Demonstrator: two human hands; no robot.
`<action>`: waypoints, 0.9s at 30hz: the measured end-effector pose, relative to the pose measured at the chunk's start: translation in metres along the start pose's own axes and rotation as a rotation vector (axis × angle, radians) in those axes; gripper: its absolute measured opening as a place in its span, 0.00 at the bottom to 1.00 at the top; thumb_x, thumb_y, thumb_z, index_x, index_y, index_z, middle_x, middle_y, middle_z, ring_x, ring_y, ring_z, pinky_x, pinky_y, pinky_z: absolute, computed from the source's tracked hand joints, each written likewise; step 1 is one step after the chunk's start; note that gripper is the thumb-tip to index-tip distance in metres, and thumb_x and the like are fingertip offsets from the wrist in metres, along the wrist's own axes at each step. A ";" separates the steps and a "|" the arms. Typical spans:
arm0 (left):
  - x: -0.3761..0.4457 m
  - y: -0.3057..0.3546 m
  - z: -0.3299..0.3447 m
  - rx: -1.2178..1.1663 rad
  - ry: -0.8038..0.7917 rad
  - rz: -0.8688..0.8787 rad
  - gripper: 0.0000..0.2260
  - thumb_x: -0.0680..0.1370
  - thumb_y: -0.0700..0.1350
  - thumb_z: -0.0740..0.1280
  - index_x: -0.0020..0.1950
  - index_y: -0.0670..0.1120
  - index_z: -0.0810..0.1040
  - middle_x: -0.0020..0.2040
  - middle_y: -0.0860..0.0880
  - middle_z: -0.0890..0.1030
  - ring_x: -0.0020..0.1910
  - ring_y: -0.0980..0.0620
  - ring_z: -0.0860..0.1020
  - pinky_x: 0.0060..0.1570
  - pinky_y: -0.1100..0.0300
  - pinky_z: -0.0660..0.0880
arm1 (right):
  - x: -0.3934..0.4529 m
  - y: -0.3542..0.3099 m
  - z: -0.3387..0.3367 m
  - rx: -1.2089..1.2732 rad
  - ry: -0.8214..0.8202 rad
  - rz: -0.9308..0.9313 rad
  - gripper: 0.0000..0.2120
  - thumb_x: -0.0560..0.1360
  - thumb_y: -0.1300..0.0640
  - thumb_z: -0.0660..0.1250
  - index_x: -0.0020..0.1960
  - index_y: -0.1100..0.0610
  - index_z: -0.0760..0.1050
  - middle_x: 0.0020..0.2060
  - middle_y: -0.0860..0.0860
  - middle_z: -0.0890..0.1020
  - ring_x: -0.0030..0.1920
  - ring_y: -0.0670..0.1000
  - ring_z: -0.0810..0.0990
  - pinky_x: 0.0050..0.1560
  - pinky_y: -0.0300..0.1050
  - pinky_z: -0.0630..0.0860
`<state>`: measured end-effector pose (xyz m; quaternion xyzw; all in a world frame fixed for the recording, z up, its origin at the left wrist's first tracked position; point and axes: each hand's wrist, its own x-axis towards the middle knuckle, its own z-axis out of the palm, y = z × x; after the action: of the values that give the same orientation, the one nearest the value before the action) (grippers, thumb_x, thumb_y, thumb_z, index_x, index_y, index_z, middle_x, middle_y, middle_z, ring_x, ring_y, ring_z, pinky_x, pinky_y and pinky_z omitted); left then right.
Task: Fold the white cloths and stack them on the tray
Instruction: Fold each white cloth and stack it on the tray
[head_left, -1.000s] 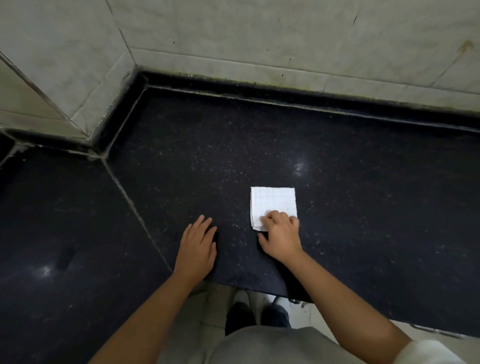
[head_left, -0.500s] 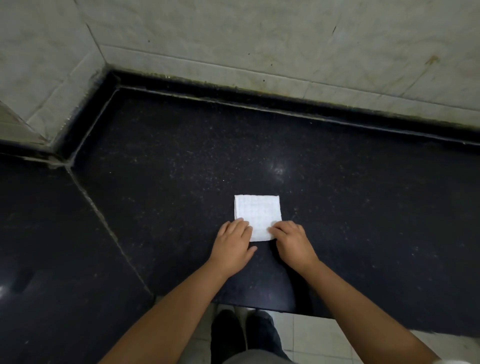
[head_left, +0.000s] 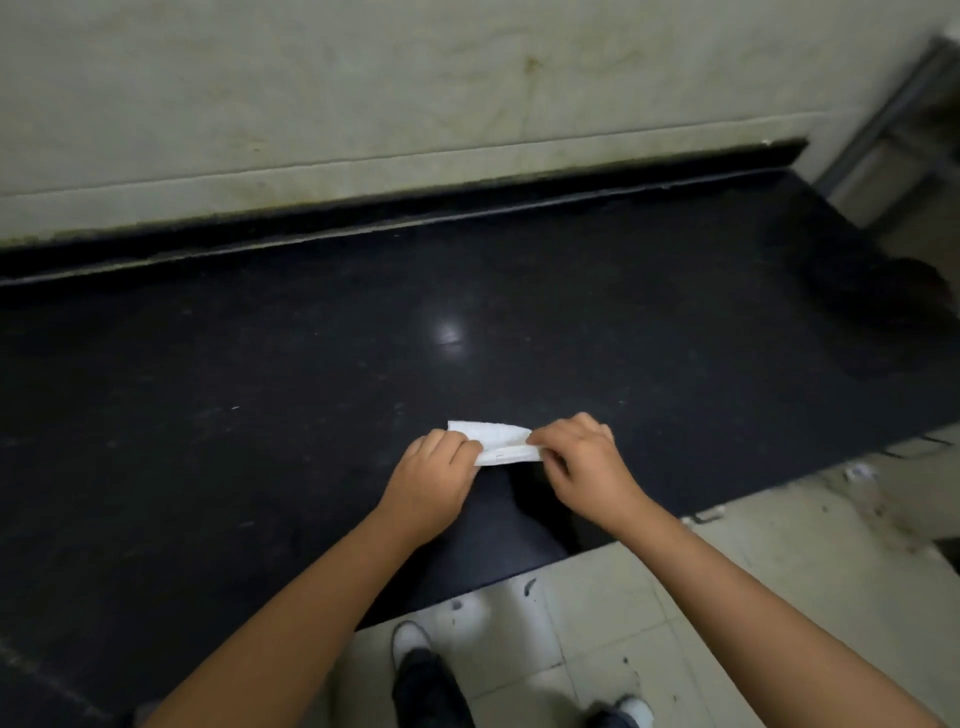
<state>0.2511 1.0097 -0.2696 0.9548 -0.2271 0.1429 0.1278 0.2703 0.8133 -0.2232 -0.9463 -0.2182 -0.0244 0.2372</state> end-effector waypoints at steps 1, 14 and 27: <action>0.019 0.020 0.001 0.000 -0.010 0.037 0.07 0.73 0.45 0.57 0.46 0.47 0.74 0.36 0.49 0.79 0.32 0.49 0.76 0.37 0.62 0.67 | -0.011 0.021 -0.017 -0.004 0.026 0.046 0.17 0.69 0.55 0.53 0.44 0.57 0.80 0.37 0.52 0.83 0.39 0.59 0.79 0.40 0.46 0.67; 0.255 0.350 0.038 -0.167 -0.129 0.446 0.17 0.75 0.49 0.54 0.45 0.41 0.79 0.38 0.43 0.79 0.29 0.42 0.79 0.21 0.55 0.76 | -0.190 0.270 -0.261 0.080 0.340 0.498 0.13 0.67 0.73 0.63 0.49 0.65 0.79 0.45 0.60 0.80 0.41 0.53 0.77 0.44 0.27 0.68; 0.508 0.528 0.065 -0.357 -0.038 0.543 0.11 0.78 0.40 0.63 0.59 0.40 0.77 0.54 0.43 0.79 0.56 0.45 0.75 0.54 0.55 0.70 | -0.178 0.468 -0.470 -0.086 0.452 0.535 0.08 0.71 0.67 0.66 0.49 0.64 0.80 0.47 0.58 0.83 0.40 0.47 0.72 0.35 0.36 0.62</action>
<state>0.4512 0.3317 -0.0668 0.8243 -0.4975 0.1119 0.2460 0.3345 0.1552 -0.0386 -0.9497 0.0967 -0.1795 0.2376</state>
